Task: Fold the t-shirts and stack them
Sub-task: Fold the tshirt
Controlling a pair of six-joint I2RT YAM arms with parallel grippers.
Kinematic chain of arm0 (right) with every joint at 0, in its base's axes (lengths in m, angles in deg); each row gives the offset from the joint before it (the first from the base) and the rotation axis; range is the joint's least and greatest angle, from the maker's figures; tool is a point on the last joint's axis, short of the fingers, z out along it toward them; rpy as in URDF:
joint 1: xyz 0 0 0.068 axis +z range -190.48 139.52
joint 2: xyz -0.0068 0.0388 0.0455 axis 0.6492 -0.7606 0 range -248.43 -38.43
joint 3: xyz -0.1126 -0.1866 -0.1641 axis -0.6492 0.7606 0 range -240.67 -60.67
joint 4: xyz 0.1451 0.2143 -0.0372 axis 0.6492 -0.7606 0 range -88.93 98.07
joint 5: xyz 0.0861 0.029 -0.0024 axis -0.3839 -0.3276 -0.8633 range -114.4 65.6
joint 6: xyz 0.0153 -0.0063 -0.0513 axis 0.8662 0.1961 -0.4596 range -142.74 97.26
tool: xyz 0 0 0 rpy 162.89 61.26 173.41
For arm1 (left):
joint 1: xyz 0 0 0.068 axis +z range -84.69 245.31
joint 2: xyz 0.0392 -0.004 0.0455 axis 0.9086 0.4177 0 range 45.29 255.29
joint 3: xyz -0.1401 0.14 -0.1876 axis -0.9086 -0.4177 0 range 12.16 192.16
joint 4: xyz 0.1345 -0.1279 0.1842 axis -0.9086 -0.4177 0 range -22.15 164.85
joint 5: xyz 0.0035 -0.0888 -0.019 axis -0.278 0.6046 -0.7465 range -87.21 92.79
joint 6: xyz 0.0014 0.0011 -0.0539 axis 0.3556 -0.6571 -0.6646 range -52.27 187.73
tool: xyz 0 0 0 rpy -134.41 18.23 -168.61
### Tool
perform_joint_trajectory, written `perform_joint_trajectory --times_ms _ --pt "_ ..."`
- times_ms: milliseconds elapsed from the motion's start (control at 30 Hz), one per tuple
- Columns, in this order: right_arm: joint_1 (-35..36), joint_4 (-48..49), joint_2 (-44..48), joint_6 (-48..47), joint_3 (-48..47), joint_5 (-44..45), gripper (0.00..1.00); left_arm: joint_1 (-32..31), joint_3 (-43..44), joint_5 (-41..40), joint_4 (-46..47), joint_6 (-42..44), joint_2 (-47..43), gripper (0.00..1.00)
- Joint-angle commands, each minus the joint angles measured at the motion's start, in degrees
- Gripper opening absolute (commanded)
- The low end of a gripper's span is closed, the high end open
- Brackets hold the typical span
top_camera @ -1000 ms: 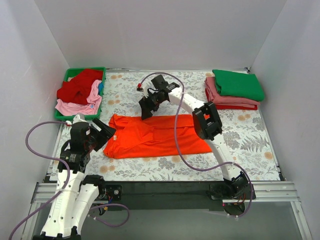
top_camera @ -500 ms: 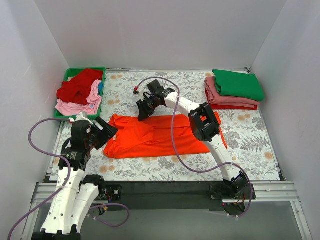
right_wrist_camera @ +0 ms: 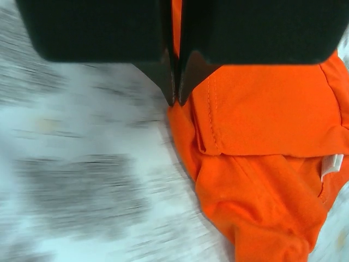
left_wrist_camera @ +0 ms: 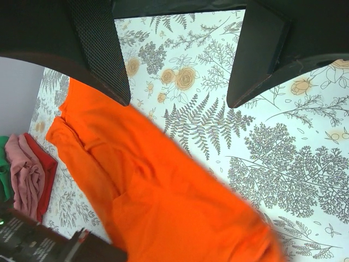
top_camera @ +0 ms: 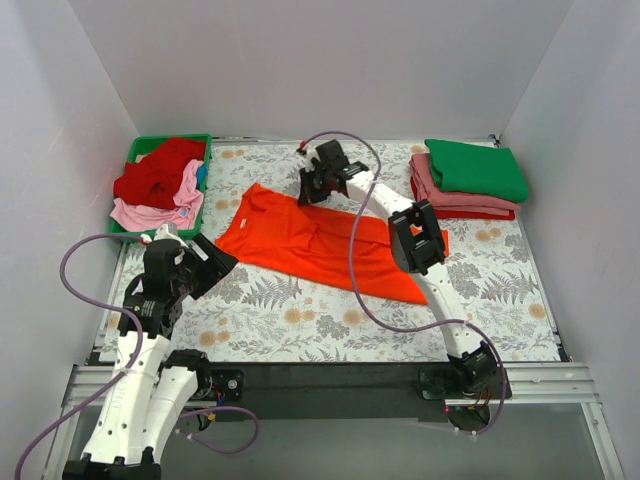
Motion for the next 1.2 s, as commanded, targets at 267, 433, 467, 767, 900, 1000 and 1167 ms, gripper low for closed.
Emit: perform_joint_trajectory --times_ms 267,433,467,767,900,1000,1167 --pt "-13.3 6.8 7.3 -4.3 -0.3 -0.6 0.69 0.4 -3.0 7.9 6.6 -1.0 4.6 0.70" --pt "-14.3 1.8 23.8 -25.0 14.1 -13.5 0.85 0.4 -6.3 11.9 14.8 -2.2 10.6 0.69" --pt "-14.3 -1.7 29.2 -32.6 19.5 -14.3 0.86 0.4 -6.3 11.9 17.1 -2.6 13.6 0.68" --pt "-10.6 -13.7 56.7 -53.3 60.5 0.6 0.78 -1.0 -1.1 11.5 23.0 -3.3 25.2 0.65" --pt "-8.5 -6.9 65.7 -49.9 76.4 12.5 0.77 -1.1 -1.4 12.6 23.1 -1.9 22.1 0.66" --pt "-7.2 -4.4 68.9 -48.7 82.7 16.1 0.74 -1.1 -2.8 13.7 22.8 -2.3 18.9 0.65" --pt "-3.0 -2.3 70.1 -46.4 89.2 20.1 0.71 -1.1 -5.5 14.1 20.9 -3.1 13.6 0.66"
